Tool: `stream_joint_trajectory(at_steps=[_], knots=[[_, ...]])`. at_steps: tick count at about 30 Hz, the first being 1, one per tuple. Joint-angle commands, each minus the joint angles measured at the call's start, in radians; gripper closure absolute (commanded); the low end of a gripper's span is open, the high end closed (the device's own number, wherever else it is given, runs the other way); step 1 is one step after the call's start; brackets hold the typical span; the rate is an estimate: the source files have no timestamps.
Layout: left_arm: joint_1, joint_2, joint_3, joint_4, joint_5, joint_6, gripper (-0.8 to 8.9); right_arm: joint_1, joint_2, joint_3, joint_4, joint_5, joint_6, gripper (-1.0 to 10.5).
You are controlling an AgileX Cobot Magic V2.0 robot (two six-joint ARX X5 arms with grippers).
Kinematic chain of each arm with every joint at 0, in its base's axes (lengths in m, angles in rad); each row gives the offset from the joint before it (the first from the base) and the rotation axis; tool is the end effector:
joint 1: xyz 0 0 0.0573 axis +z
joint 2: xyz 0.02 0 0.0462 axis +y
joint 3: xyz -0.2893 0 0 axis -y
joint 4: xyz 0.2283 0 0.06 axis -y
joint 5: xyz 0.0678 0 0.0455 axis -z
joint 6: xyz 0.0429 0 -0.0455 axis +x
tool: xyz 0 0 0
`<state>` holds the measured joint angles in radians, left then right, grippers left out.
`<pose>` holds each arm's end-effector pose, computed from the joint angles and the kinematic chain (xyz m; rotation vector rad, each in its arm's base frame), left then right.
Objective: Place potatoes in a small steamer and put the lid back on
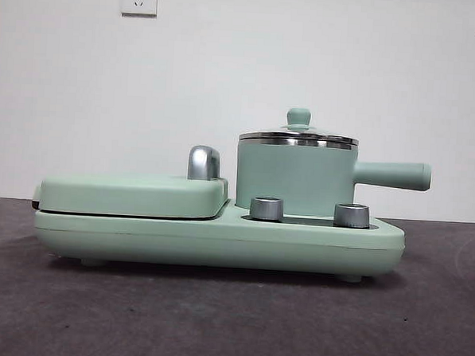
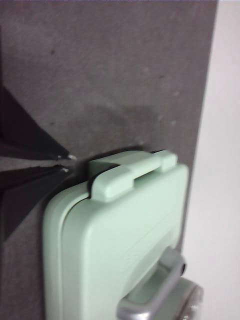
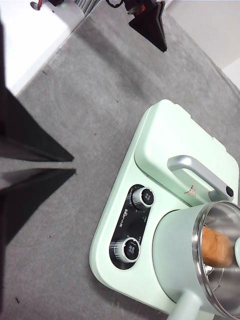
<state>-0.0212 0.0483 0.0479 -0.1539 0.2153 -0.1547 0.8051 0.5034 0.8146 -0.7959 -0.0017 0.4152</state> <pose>0.0676 -0.0106 0.1605 -0.1687 0.1719 -0.2237 0.0440 0.0458 0.3185 0.1913 0.6113 0.6791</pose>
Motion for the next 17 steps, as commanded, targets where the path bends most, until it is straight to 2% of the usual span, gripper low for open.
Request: stream_joint_trajectory(at_steps=[1,8,13,17], knots=[[0.003,-0.016,-0.013,0.020,-0.026,-0.012,7.92,0.010,0.002,0.009,0.010,0.002,-0.008,9.3],[0.003,-0.045,-0.035,0.014,-0.118,-0.001,7.92,0.010,0.002,0.009,0.010,0.002,-0.008,9.3],[0.003,-0.045,-0.035,0.012,-0.119,0.060,7.92,0.010,0.002,0.009,0.010,0.002,-0.008,9.3],[-0.002,-0.045,-0.035,-0.029,-0.123,0.064,7.92,0.010,0.002,0.009,0.010,0.002,-0.008,9.3]])
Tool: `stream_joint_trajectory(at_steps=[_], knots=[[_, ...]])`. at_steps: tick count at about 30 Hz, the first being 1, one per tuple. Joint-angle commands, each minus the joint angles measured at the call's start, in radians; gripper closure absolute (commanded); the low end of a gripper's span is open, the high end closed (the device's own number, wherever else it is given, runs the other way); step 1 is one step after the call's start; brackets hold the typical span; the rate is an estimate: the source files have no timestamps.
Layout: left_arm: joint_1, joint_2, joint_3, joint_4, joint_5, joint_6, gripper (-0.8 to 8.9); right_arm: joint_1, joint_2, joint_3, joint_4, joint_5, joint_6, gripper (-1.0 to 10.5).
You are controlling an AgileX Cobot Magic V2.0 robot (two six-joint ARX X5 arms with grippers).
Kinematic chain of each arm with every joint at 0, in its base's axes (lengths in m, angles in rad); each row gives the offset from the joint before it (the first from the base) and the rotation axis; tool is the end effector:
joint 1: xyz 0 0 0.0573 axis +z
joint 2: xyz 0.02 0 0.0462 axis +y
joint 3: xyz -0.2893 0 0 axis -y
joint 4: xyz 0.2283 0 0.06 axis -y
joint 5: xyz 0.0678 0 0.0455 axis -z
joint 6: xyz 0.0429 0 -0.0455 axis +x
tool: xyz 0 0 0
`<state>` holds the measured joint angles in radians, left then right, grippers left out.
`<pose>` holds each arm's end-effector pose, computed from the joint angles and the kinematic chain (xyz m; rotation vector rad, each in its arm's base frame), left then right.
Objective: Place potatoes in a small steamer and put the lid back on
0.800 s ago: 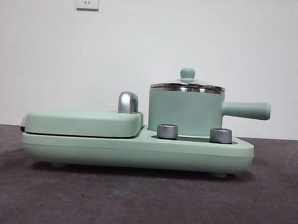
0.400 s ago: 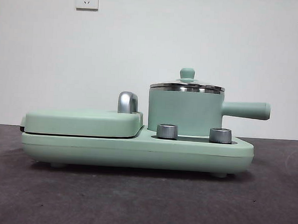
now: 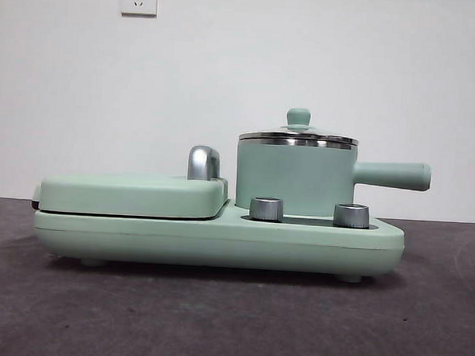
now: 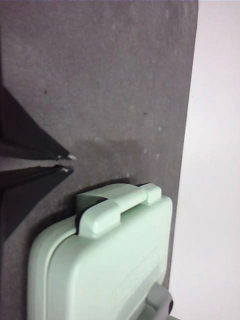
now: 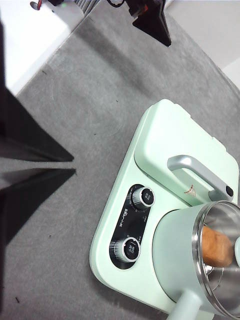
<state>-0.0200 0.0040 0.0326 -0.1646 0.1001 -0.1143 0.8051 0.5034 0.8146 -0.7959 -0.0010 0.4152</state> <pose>0.0666 -0.0056 0.1562 -0.1194 0.1427 -0.1120 0.0440 0.0458 0.3185 0.1912 0.6111 0.6785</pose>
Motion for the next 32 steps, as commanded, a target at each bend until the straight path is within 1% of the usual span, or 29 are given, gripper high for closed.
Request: stream_joint_trajectory(at_steps=[1,11,15,32], knots=[[-0.010,0.001,-0.020,-0.021,-0.010,0.024,7.91,0.010,0.002,0.009,0.010,0.002,-0.008,9.3],[-0.039,0.001,-0.020,-0.022,-0.031,0.018,7.91,0.010,0.002,0.009,0.010,0.002,-0.008,9.3],[-0.050,0.005,-0.020,-0.026,-0.091,0.008,7.91,0.010,0.002,0.009,0.010,0.002,-0.008,9.3],[-0.053,0.004,-0.020,-0.023,-0.093,0.009,7.91,0.010,0.002,0.009,0.010,0.002,-0.008,9.3]])
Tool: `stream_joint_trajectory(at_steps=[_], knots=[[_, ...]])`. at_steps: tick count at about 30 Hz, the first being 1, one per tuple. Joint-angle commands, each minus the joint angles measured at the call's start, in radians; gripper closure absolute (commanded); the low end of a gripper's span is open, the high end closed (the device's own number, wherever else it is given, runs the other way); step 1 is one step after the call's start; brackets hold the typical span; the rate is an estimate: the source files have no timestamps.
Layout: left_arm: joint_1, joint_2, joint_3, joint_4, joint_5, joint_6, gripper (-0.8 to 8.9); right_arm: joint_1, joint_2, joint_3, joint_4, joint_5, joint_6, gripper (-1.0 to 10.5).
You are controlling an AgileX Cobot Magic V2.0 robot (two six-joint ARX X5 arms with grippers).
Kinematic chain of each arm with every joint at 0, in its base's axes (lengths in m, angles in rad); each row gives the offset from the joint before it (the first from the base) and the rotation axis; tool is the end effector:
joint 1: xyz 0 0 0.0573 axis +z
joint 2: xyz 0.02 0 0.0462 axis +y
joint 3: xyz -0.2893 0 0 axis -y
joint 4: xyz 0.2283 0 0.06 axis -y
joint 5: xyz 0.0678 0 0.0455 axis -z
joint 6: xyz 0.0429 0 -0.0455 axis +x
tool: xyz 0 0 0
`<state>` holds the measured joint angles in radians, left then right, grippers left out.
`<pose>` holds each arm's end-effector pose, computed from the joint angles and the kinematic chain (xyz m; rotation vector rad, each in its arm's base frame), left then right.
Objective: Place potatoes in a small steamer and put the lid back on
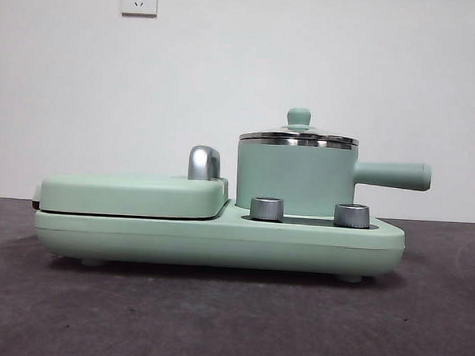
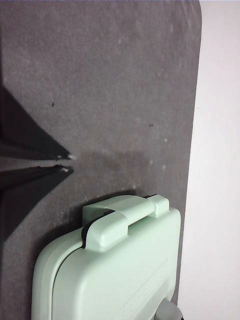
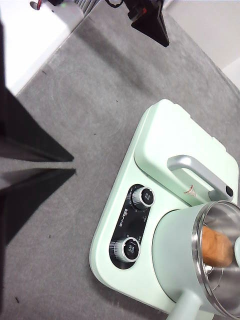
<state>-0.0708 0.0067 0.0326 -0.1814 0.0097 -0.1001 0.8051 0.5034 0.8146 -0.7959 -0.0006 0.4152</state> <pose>0.0665 -0.0051 0.1542 -0.0951 0.1594 -0.0725 0.0440 0.0458 0.3185 0.1911 0.6110 0.6781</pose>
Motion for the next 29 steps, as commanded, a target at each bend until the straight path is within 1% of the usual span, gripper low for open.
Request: stream_joint_trajectory(at_steps=[1,6,8,10,13,16,17,19,20,23,25,29], knots=[[-0.003,0.001,-0.020,-0.006,-0.003,-0.005,7.91,0.010,0.002,0.009,0.010,0.001,-0.008,9.3],[-0.003,0.001,-0.020,-0.006,-0.002,-0.005,7.91,0.010,-0.002,0.006,0.019,0.002,-0.009,9.3],[-0.002,0.001,-0.020,-0.006,-0.002,-0.005,7.91,-0.019,-0.020,0.004,0.028,0.021,-0.012,9.3],[-0.002,0.001,-0.020,-0.006,-0.003,-0.005,7.91,-0.078,-0.045,-0.009,0.030,0.021,-0.017,9.3],[-0.002,0.001,-0.020,-0.006,-0.002,-0.006,7.91,-0.221,-0.111,-0.088,0.089,0.021,-0.071,9.3],[-0.003,0.001,-0.020,-0.006,-0.002,-0.006,7.91,-0.377,-0.198,-0.232,0.257,0.033,-0.098,9.3],[-0.003,0.001,-0.019,-0.006,-0.002,-0.006,7.91,-0.430,-0.230,-0.290,0.325,0.035,-0.126,9.3],[-0.002,0.001,-0.020,-0.006,-0.002,-0.006,7.91,-0.521,-0.286,-0.393,0.436,0.033,-0.227,9.3],[-0.003,0.001,-0.020,-0.006,-0.002,-0.006,7.91,-0.563,-0.315,-0.447,0.488,0.024,-0.263,9.3],[-0.002,0.001,-0.020,-0.006,-0.003,-0.006,7.91,-0.652,-0.388,-0.581,0.598,0.019,-0.307,9.3],[-0.002,0.001,-0.020,-0.006,-0.002,-0.006,7.91,-0.691,-0.426,-0.651,0.638,0.019,-0.326,9.3],[-0.002,0.001,-0.020,-0.006,-0.003,-0.006,7.91,-0.739,-0.487,-0.747,0.640,0.014,-0.340,9.3]])
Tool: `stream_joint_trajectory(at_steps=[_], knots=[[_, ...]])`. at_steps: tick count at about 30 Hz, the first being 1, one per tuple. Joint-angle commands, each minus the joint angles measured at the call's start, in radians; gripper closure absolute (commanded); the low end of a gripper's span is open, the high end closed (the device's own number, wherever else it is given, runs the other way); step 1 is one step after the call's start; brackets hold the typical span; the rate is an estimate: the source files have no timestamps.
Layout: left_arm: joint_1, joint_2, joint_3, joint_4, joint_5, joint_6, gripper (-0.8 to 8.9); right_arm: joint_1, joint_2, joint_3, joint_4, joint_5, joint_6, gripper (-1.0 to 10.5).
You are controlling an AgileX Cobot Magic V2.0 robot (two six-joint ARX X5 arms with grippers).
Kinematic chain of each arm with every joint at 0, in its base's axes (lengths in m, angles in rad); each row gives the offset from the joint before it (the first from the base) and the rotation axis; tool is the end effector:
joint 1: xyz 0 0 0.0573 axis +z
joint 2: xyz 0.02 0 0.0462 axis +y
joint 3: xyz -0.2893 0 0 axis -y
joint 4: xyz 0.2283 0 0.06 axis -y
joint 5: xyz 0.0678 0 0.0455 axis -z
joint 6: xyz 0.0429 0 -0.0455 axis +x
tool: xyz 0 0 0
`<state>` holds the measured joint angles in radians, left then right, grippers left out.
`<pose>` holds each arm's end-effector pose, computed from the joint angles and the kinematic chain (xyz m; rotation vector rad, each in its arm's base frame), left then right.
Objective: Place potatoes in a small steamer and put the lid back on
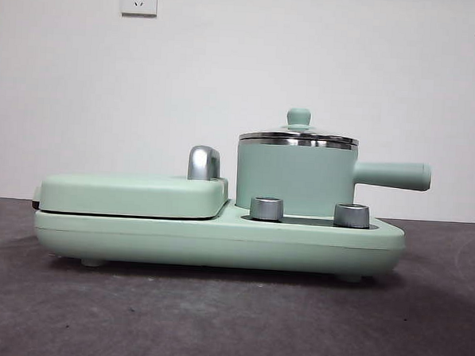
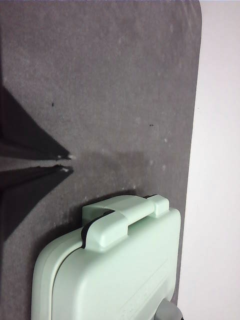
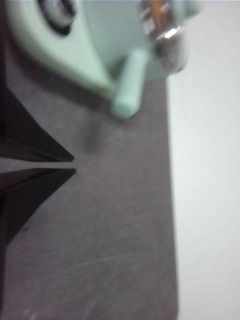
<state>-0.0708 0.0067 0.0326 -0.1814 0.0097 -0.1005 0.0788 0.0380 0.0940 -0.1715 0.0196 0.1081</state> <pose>0.0665 -0.0051 0.1542 -0.0955 0.1594 -0.0725 0.0653 0.0043 0.1744 0.1023 0.1185 0.0528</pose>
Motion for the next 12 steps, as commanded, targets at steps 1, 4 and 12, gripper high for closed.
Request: stream_joint_trajectory(at_steps=[1,4,12], knots=[[-0.002,0.001,-0.020,-0.006,-0.002,-0.005,7.91,-0.019,-0.031,-0.041,0.013,-0.017,-0.037,9.3],[-0.002,0.001,-0.019,-0.006,-0.002,-0.005,7.91,-0.036,-0.034,-0.076,0.014,-0.063,-0.039,9.3],[-0.002,0.001,-0.019,-0.006,-0.002,-0.005,7.91,-0.084,-0.034,-0.083,-0.005,-0.056,-0.064,9.3]])
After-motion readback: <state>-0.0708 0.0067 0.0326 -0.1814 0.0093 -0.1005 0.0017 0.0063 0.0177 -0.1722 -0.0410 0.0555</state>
